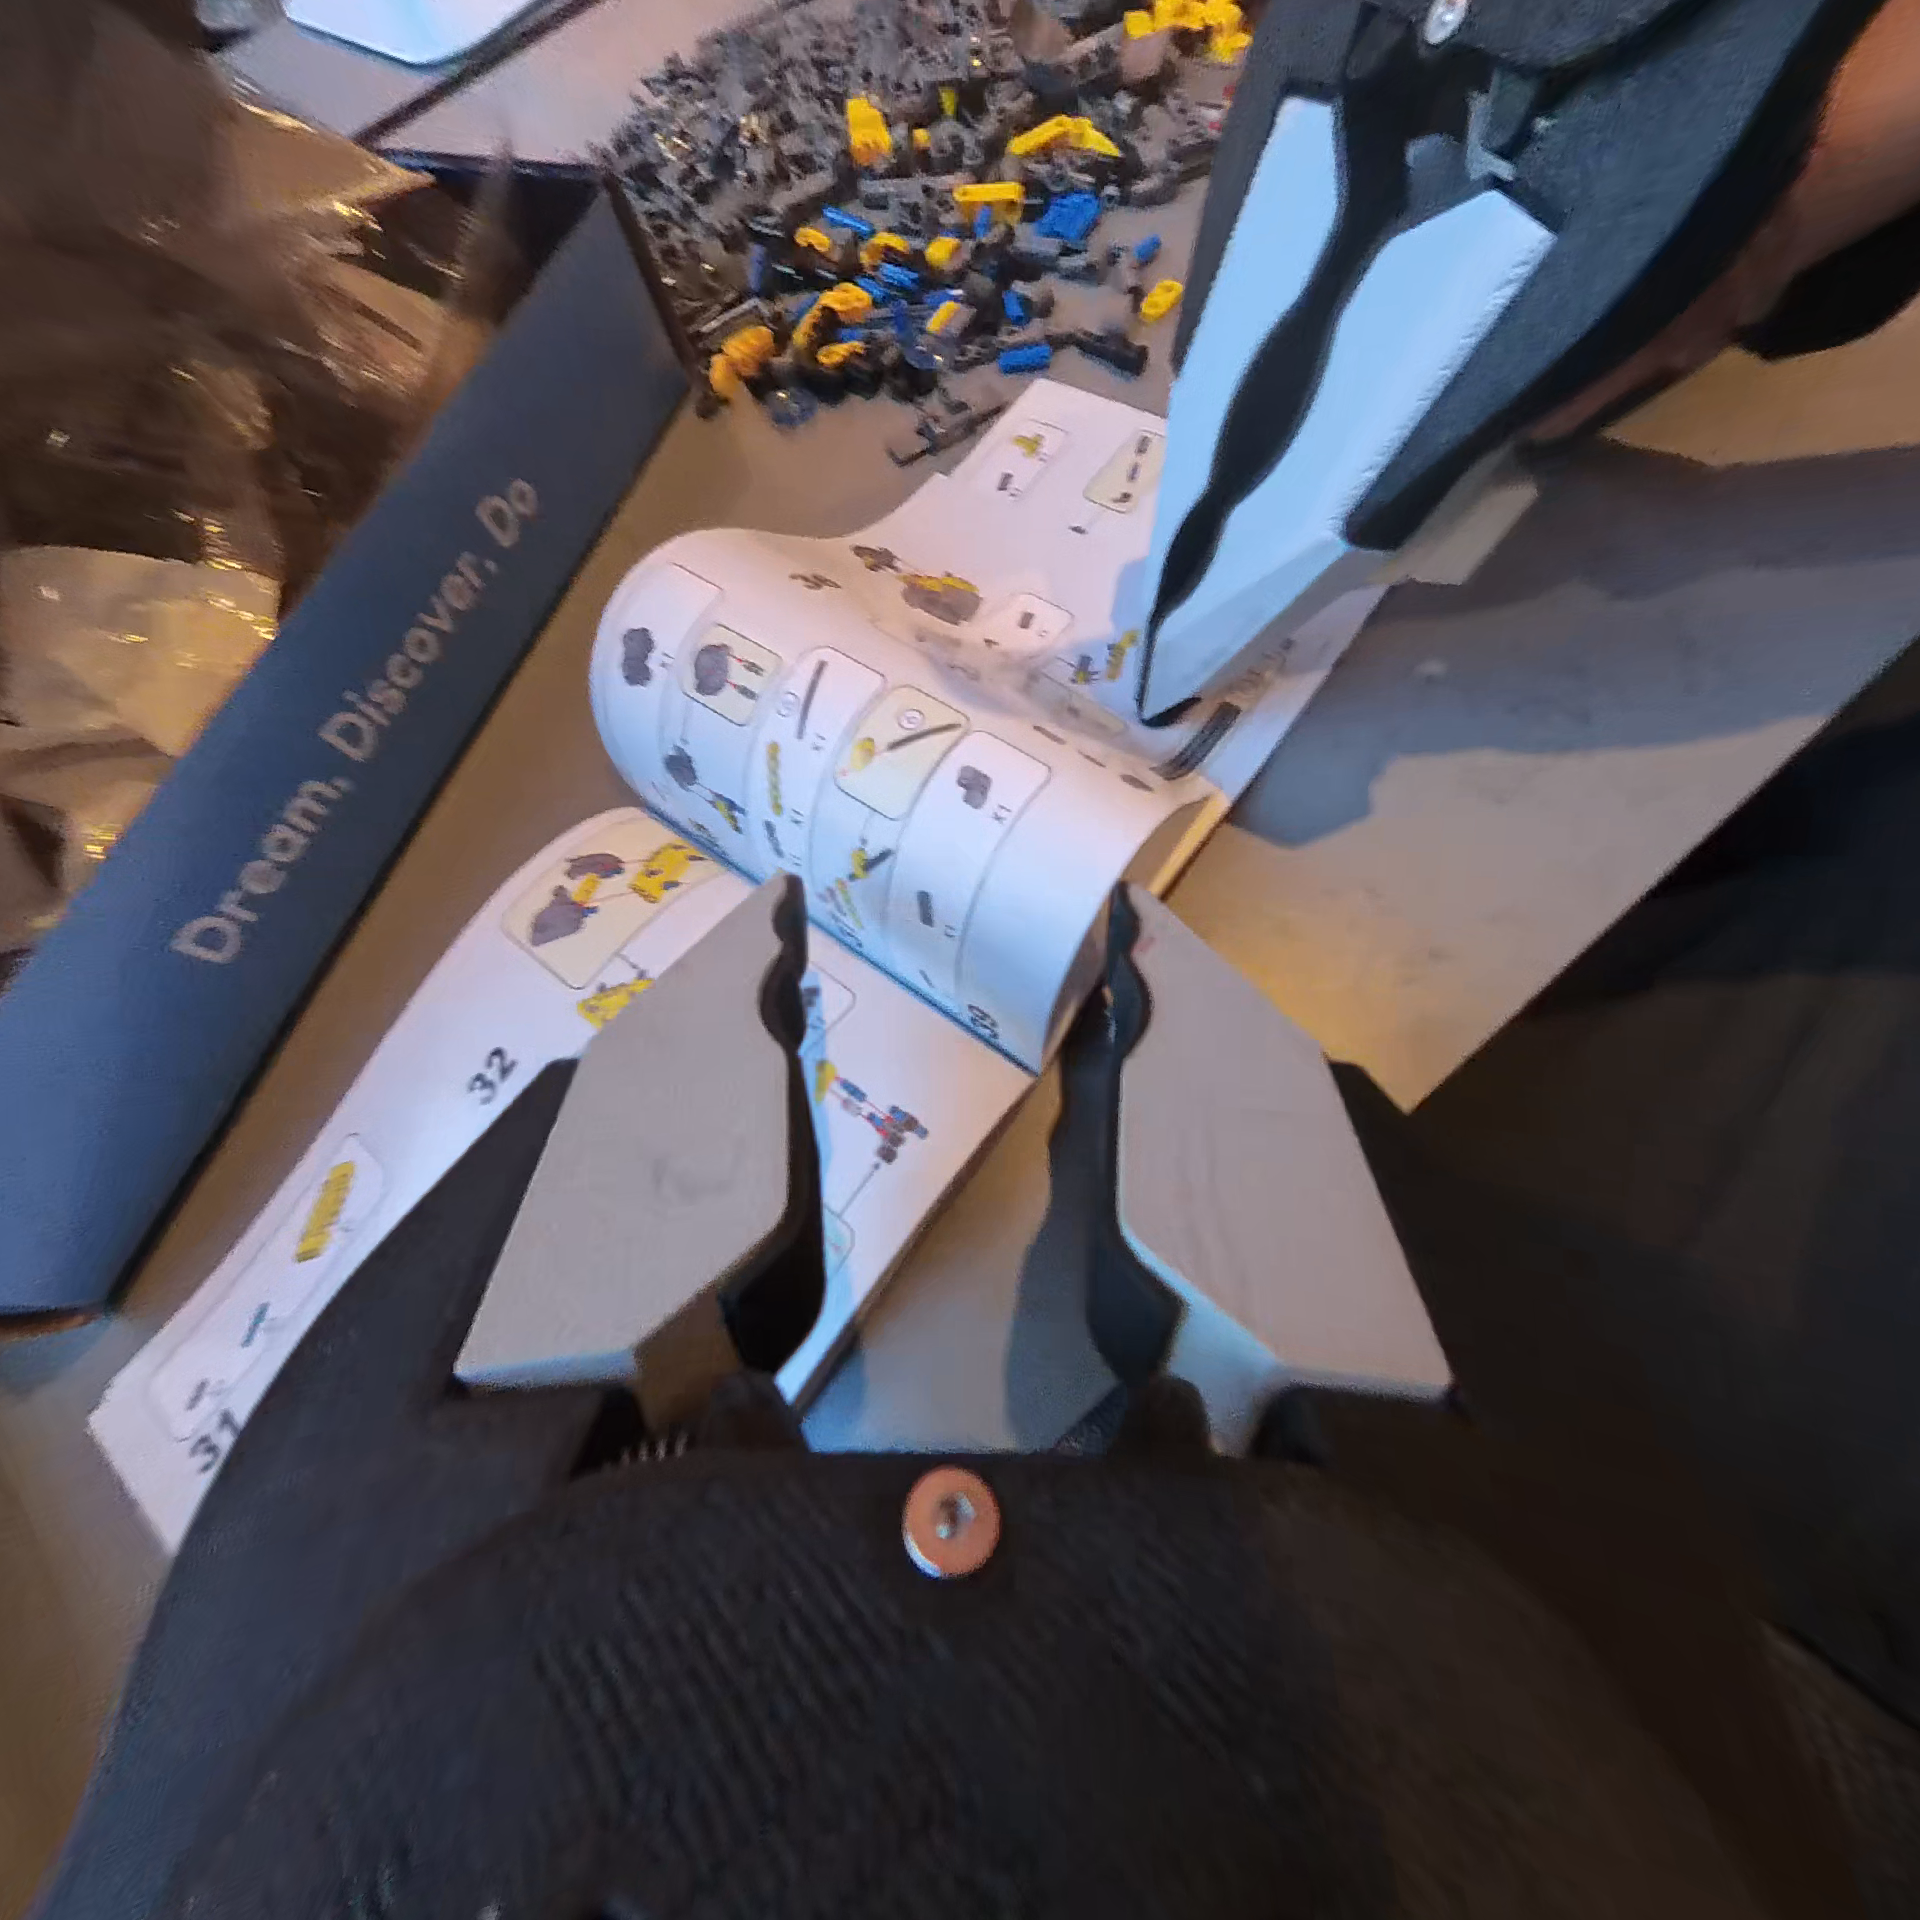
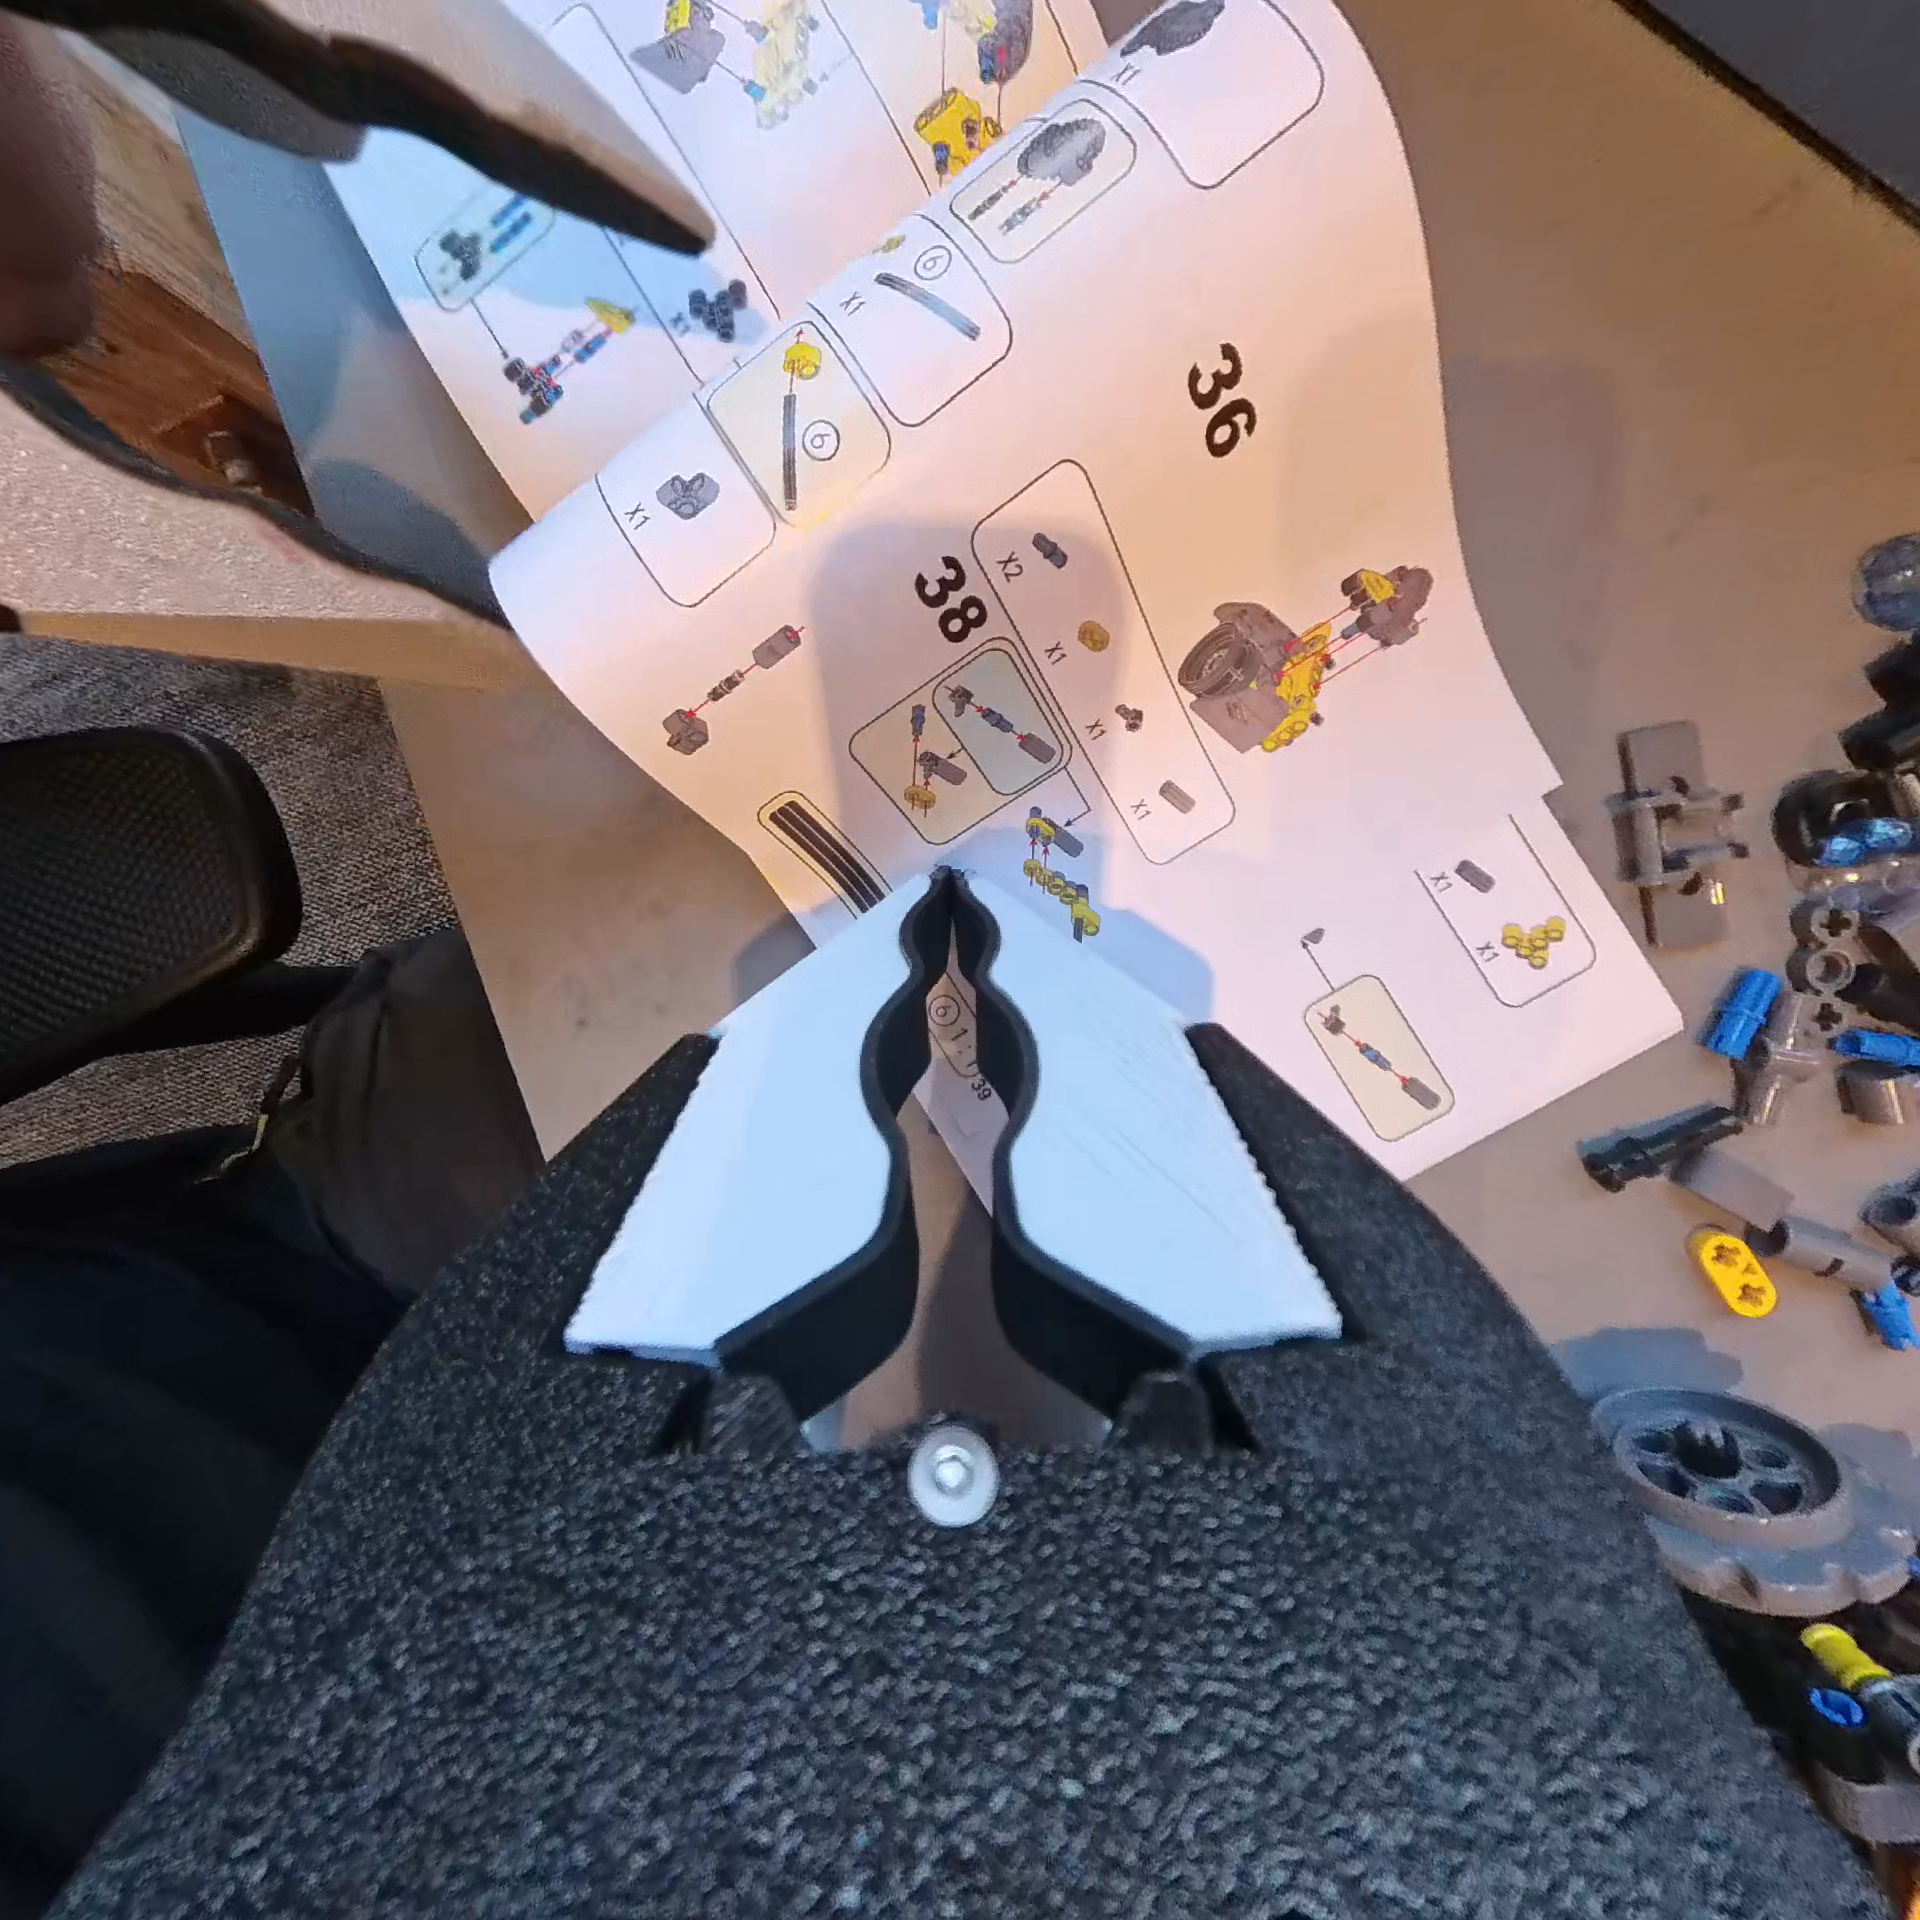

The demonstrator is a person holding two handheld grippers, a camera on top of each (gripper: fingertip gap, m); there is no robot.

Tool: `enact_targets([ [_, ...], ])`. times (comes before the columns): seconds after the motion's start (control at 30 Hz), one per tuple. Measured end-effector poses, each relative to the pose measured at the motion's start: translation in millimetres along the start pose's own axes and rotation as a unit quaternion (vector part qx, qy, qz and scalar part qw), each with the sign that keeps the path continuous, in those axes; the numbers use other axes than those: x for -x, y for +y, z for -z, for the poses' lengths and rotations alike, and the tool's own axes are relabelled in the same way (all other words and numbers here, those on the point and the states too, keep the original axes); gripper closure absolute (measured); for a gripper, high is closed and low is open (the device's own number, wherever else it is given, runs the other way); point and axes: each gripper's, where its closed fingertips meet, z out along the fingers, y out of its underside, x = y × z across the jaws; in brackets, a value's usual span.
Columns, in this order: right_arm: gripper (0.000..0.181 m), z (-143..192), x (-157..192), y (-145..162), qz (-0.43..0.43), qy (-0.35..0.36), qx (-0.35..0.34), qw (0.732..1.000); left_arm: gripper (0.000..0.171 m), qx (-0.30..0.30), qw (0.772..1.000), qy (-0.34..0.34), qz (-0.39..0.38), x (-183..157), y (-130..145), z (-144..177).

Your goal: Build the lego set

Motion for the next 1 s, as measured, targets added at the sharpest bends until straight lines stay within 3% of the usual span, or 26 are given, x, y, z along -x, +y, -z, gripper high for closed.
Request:
enact_targets([
  [0.23, 0.181, 7.5, -2.4, -3.4, 0.008, 0.012, -0.009, 1.000, 0.114, -0.010, 1.000, -0.014, -0.009, -0.1, -2.7, -4.0],
  [0.47, 0.181, 54.2, -11.3, -17.8, 0.029, 0.053, -0.061, 0.996, 0.110, -0.023, 0.999, -0.032, 0.021, 11.1, -1.5, -3.1],
  [0.6, 0.181, 84.1, -9.1, -14.5, 0.039, 0.064, -0.098, 0.992, 0.105, -0.025, 0.995, -0.081, 0.052, 29.3, 3.3, 2.6],
  [0.8, 0.180, 130.7, -3.6, 14.0, 0.051, 0.085, -0.150, 0.984, 0.107, -0.026, 0.991, -0.083, 0.104, 33.9, 23.1, 13.1],
  [1.0, 0.180, 147.7, -14.3, 64.1, 0.025, 0.099, -0.152, 0.983, 0.111, -0.013, 0.988, -0.085, 0.125, 36.4, 38.7, 15.1],
])
